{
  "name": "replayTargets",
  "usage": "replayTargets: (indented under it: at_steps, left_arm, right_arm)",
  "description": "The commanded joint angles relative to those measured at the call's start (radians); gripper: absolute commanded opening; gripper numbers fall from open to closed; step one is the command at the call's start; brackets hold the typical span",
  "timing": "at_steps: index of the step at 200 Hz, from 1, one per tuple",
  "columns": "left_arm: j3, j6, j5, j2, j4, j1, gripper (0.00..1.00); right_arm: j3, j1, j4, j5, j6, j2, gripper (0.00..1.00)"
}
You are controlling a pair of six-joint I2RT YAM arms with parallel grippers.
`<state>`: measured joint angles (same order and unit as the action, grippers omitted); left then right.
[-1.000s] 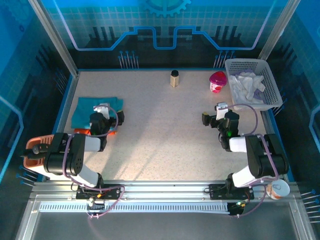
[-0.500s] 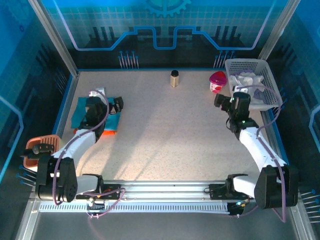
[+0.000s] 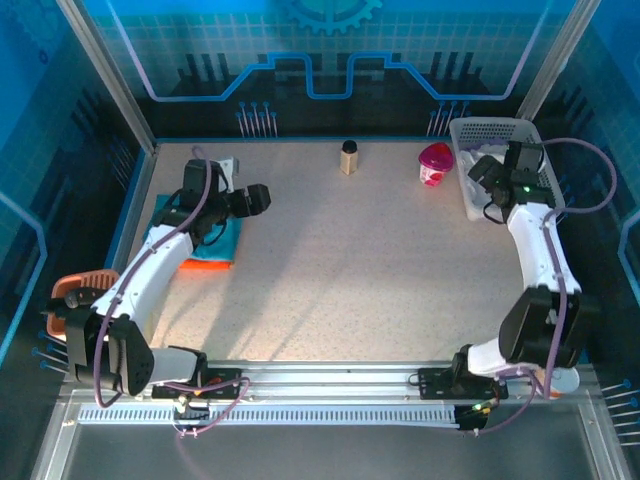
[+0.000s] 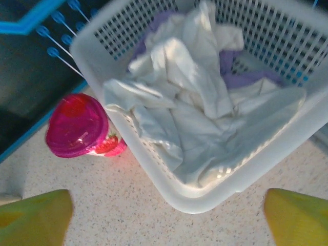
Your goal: Fold and stack the t-shirts
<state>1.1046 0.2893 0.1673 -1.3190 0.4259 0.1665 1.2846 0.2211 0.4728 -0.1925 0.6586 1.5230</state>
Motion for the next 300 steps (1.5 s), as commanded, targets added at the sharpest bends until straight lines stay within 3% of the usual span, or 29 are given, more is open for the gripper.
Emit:
replayTargets:
  at_steps: [1,66,90,125,156,174,203,228,246,300]
  left_arm:
    - [0.018,0.000,0.094,0.027,0.119,0.024,0.85]
    - [-0.106,0.045,0.144,0.088,0.080,0.074,0.85]
    - [-0.141,0.052,0.147,0.106,0.068,0.078,0.85]
    - [-0.163,0.070,0.159,0.120,0.050,0.085,0.85]
    - [-0.164,0.076,0.159,0.122,0.048,0.091,0.85]
    - [-0.167,0.079,0.158,0.129,0.050,0.096,0.85]
    - [-0.189,0.081,0.149,0.147,0.043,0.100,0.85]
    - [-0.204,0.090,0.149,0.151,0.037,0.103,0.85]
    - [-0.210,0.099,0.153,0.147,0.027,0.109,0.85]
    - [-0.206,0.116,0.150,0.133,-0.004,0.136,0.84]
  right_arm:
    - [0.068,0.032,0.040,0.067,0.091,0.079,0.87]
    - [0.122,0.049,-0.146,0.126,0.224,0.291,0.76]
    - [0.185,0.058,-0.173,0.187,0.257,0.389,0.67]
    - [0.219,0.058,-0.267,0.262,0.300,0.483,0.69]
    - [0.300,0.051,-0.219,0.279,0.319,0.563,0.71]
    - [0.318,0.049,-0.229,0.304,0.314,0.583,0.61]
    - [0.274,0.051,-0.288,0.330,0.341,0.556,0.20]
    - [0.199,0.050,-0.402,0.381,0.336,0.490,0.03]
    - [0.139,0.045,-0.420,0.357,0.331,0.420,0.00]
    - [-0.139,0.026,-0.600,0.098,0.281,0.133,0.00]
